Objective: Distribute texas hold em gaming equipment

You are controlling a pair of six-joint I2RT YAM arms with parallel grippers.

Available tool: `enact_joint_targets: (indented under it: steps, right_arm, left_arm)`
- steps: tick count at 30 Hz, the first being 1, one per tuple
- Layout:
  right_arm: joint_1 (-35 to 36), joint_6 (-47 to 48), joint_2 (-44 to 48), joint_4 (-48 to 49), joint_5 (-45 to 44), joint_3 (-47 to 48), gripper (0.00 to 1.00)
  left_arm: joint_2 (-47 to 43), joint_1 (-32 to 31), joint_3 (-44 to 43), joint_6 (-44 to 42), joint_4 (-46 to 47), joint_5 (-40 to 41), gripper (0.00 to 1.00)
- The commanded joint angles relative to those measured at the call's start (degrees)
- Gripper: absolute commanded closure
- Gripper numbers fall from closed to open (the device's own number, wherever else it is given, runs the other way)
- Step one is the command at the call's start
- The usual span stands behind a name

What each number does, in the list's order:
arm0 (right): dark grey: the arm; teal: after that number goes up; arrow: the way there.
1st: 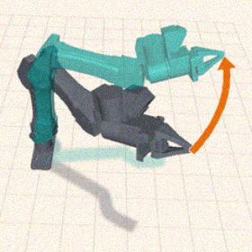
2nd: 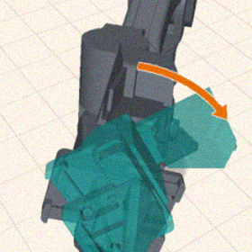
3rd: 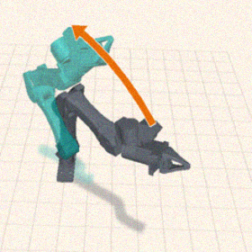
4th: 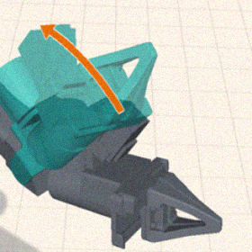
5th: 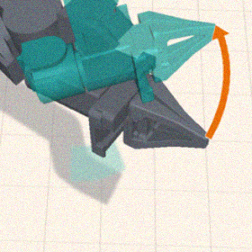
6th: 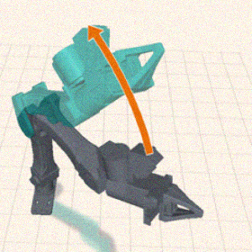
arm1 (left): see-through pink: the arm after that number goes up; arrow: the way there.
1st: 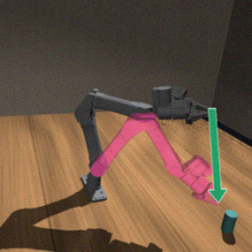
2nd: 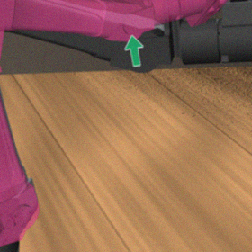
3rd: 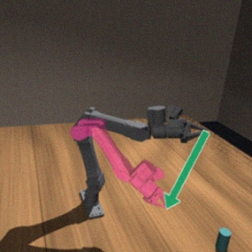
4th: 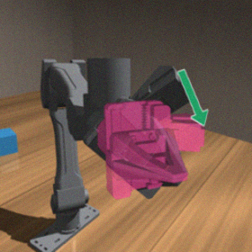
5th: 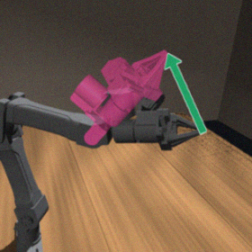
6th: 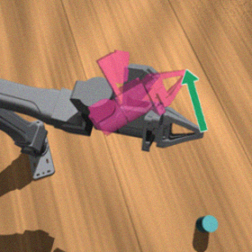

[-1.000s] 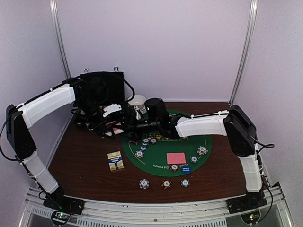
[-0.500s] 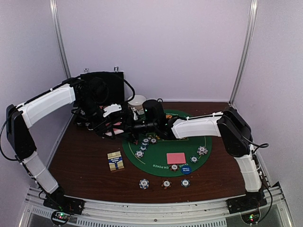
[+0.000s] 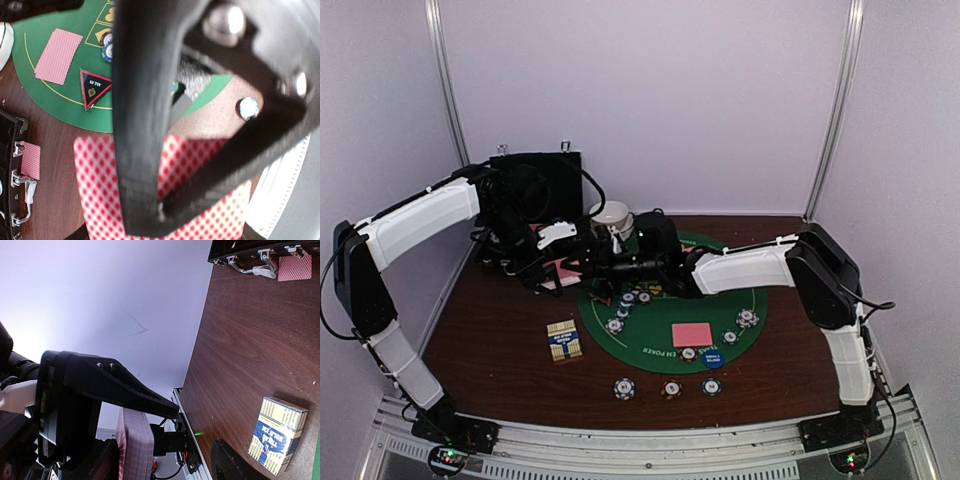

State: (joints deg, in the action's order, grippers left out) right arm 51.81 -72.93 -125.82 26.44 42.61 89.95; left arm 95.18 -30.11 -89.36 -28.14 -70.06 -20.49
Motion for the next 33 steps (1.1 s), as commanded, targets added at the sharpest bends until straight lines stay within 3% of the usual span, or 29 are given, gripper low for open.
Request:
enact_joint_targets:
  steps: [1, 6, 28, 33]
  right_arm:
    - [-0.98, 3.20, 3.00, -4.46, -0.70, -2.87, 0.37]
    - [-1.43, 5.27, 4.95, -7.02, -0.24, -3.11, 0.41]
    - [-1.69, 1.08, 10.13, -3.11, 1.81, -4.47, 0.86]
    - [-2.04, 0.96, 11.26, -2.46, 2.08, -5.70, 1.00]
  left_arm:
    - [-0.79, 0.05, -0.64, -0.51, 1.06, -1.26, 1.00]
    - [-0.83, 0.05, -0.55, -0.52, 1.02, -1.24, 1.00]
    - [-0.51, 0.05, -0.02, -0.86, 1.06, 0.04, 1.00]
    - [-0.44, 0.05, 0.02, -0.91, 1.06, 0.56, 1.00]
